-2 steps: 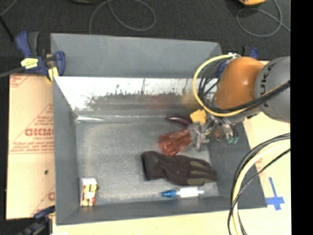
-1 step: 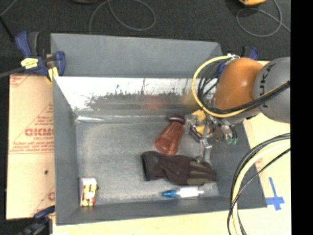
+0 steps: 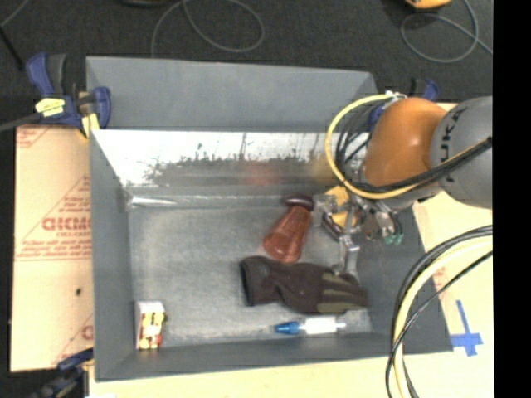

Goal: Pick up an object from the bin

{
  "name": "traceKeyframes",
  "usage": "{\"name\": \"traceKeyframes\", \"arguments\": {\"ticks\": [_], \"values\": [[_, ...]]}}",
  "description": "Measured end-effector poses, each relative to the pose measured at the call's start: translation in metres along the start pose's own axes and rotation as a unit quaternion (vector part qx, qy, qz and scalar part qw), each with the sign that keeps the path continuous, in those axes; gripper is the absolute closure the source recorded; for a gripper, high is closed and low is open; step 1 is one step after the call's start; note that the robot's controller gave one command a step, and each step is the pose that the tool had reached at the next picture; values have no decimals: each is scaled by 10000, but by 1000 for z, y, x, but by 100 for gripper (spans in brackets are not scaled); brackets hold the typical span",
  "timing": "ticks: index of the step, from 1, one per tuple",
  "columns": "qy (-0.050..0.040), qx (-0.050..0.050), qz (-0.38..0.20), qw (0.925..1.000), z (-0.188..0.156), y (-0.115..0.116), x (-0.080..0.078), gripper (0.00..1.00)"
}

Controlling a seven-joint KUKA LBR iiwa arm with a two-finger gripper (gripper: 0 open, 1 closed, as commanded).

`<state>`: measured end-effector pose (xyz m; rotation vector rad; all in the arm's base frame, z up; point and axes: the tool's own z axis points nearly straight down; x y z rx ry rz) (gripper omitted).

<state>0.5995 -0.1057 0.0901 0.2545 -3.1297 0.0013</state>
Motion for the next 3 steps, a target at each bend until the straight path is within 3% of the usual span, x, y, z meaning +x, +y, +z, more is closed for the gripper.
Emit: {"name": "traceKeyframes", "arguments": {"ticks": [1,2,3], "values": [[-12,8,-99,10000,8,-21,85,100],[-17,8,-103,9999,8,-21,84,0],[-17,9,-106,9999,8,-21,84,0]]}}
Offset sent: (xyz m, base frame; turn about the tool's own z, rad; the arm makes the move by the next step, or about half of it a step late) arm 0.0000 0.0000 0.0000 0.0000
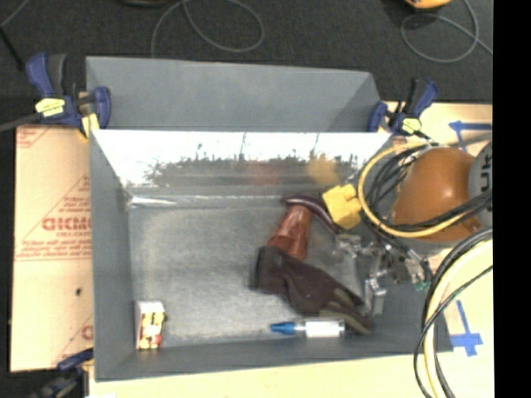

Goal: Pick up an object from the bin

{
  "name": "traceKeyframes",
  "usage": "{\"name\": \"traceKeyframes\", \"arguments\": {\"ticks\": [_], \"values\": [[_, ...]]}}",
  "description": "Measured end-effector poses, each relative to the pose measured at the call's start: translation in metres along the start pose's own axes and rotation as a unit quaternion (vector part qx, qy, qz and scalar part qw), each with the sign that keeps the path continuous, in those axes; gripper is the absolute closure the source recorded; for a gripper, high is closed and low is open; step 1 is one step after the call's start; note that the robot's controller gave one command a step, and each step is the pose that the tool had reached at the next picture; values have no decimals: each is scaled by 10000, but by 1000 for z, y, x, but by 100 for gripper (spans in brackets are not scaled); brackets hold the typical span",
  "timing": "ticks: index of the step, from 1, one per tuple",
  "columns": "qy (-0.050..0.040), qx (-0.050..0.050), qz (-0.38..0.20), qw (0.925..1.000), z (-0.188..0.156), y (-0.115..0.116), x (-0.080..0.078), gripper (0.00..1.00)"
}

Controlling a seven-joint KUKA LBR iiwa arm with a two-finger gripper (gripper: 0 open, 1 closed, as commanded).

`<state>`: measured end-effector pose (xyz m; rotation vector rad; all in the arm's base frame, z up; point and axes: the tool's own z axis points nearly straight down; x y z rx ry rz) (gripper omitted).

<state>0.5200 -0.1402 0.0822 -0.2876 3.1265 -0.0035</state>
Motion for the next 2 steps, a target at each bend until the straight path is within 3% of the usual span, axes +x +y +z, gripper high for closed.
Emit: {"name": "traceKeyframes", "arguments": {"ticks": [1,2], "values": [[-25,13,38,10000,1,4,4,0],[-19,1,-346,9994,-1,7,12,0]]}}
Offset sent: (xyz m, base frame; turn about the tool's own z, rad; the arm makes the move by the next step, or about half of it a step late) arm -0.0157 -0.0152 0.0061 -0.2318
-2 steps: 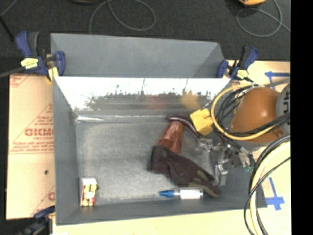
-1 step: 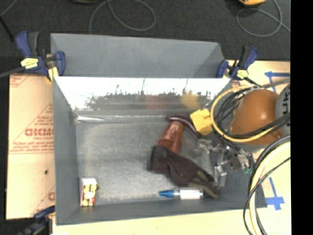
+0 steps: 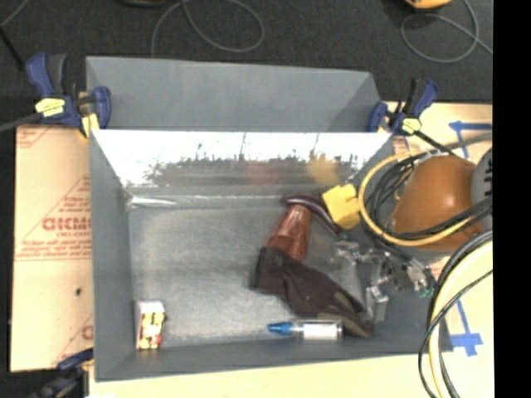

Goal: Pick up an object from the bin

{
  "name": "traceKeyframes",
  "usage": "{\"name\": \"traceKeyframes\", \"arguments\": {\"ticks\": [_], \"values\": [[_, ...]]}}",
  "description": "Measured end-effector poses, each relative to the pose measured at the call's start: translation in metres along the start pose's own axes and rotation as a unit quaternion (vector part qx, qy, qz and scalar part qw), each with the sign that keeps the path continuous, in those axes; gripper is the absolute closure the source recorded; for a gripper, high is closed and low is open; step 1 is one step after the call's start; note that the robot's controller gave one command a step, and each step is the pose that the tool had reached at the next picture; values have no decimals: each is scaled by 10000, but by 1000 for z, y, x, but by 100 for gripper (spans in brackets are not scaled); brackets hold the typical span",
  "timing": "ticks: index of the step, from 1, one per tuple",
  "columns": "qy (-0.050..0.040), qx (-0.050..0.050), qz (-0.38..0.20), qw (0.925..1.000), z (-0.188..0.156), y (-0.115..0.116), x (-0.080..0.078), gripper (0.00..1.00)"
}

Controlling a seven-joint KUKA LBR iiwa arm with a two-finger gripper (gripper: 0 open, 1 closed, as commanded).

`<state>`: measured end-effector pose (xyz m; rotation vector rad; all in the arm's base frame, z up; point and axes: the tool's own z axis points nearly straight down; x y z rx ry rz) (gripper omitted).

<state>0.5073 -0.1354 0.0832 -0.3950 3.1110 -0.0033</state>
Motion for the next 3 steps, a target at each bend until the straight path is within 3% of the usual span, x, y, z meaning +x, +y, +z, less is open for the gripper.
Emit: {"name": "traceKeyframes", "arguments": {"ticks": [1,2,3], "values": [[-59,43,-308,9995,7,19,18,0],[-42,13,127,9999,11,41,29,100],[-44,11,287,9996,12,37,26,100]]}}
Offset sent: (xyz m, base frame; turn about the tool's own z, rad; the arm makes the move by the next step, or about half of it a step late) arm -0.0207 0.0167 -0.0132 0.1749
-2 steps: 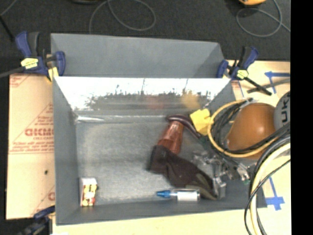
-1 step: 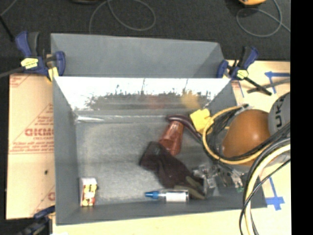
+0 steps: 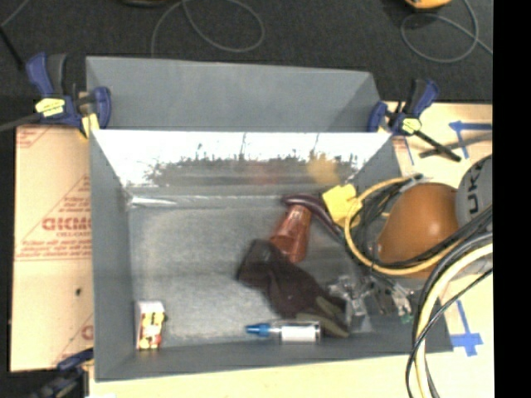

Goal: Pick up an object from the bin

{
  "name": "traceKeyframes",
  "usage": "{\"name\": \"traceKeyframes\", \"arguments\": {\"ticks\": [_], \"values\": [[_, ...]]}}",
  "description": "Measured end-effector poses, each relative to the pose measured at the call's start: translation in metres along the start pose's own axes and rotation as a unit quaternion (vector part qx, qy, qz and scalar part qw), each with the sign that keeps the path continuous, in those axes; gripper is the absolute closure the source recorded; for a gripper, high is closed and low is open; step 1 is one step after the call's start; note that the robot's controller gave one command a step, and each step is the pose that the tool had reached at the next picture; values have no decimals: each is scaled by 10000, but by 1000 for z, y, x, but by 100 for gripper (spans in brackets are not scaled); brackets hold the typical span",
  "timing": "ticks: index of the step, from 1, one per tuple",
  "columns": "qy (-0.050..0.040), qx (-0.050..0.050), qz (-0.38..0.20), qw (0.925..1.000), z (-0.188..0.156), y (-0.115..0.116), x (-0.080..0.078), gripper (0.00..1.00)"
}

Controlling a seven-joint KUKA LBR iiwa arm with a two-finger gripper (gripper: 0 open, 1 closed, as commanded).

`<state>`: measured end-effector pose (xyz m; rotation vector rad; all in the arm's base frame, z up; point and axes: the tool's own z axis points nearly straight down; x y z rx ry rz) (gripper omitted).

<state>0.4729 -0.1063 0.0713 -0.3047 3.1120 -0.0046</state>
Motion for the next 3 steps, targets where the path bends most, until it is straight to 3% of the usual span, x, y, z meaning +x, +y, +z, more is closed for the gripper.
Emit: {"name": "traceKeyframes", "arguments": {"ticks": [1,2,3], "values": [[13,-6,55,10000,-2,0,-1,100],[-3,9,-449,9990,-51,-8,-10,100],[2,-4,-43,10000,-143,-1,-11,100]]}}
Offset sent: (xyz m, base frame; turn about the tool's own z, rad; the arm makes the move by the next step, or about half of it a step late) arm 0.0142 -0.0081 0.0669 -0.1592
